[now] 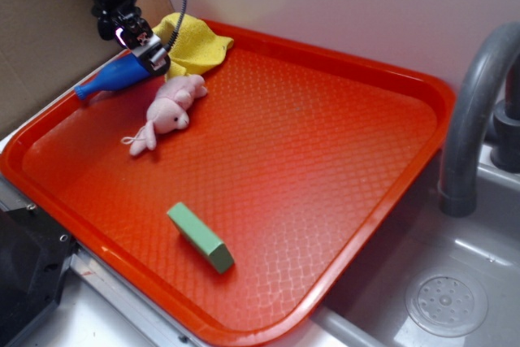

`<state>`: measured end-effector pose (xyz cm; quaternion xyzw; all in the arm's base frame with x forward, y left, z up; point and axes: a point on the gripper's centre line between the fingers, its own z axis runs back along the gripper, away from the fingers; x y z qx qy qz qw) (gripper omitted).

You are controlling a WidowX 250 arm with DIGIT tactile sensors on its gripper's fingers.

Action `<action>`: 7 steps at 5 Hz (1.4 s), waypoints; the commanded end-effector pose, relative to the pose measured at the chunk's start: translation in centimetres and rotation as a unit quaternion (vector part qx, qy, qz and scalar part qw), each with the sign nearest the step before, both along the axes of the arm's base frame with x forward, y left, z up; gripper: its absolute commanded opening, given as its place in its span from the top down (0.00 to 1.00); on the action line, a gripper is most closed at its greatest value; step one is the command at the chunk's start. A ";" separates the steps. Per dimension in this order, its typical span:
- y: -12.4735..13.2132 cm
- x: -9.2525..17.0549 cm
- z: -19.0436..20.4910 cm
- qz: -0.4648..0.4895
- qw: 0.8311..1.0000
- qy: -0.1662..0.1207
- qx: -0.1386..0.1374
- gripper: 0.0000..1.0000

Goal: Grab the blue bottle.

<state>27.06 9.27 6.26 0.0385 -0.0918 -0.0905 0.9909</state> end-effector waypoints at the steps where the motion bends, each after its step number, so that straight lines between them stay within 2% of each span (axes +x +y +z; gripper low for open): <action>1: 3.1 2.2 -0.1 0.022 0.999 -0.010 0.031 0.00; 2: 4.0 2.7 -2.3 0.012 0.999 0.013 0.034 0.00; 3: 2.6 2.5 -2.8 0.000 0.999 0.021 0.044 0.03; 4: 1.9 2.5 -3.2 -0.009 0.998 0.027 0.055 1.00; 5: 0.6 1.9 -1.9 -0.016 0.997 0.021 0.073 1.00; 6: -3.2 1.3 2.5 0.009 0.996 0.022 0.085 1.00; 7: -6.8 1.1 6.3 0.061 0.989 0.007 0.131 1.00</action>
